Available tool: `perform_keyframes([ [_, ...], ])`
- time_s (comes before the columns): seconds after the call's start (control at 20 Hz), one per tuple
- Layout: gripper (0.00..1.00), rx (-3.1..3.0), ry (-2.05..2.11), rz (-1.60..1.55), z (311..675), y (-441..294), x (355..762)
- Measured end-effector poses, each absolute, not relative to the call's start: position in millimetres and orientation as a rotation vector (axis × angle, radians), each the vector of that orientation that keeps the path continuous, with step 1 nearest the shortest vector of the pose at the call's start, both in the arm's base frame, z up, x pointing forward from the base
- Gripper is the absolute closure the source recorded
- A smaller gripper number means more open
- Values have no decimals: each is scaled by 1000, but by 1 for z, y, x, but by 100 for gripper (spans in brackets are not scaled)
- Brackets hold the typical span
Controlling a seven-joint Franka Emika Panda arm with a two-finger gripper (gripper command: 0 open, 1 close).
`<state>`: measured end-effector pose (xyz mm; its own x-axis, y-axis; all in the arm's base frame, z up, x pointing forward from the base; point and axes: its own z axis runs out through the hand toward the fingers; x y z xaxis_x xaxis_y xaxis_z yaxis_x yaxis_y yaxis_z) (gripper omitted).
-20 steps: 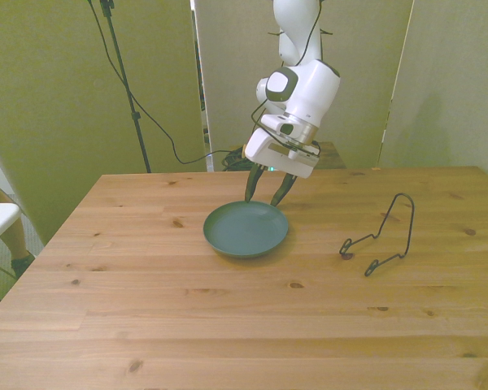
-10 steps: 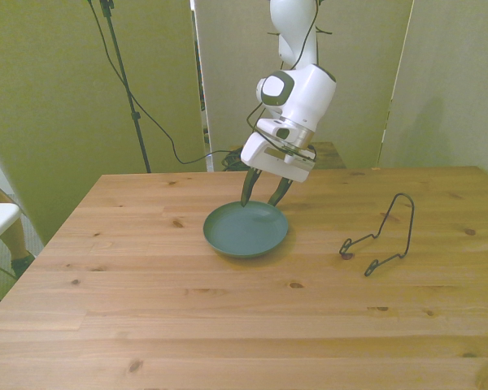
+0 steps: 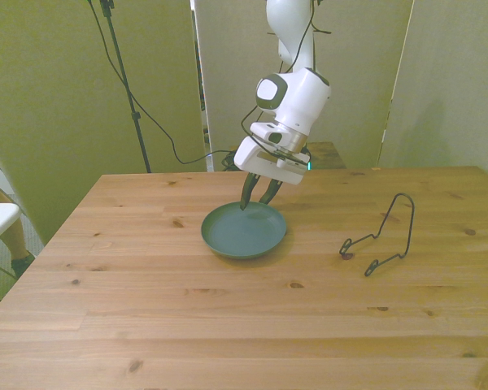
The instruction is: Load the plate
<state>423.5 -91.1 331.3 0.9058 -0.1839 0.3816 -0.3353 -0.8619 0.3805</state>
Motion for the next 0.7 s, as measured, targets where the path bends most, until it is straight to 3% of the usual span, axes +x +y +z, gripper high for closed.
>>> perform_keyframes([
  [0.7, 100, 2618, -249, 451, 343, -114, 454],
])
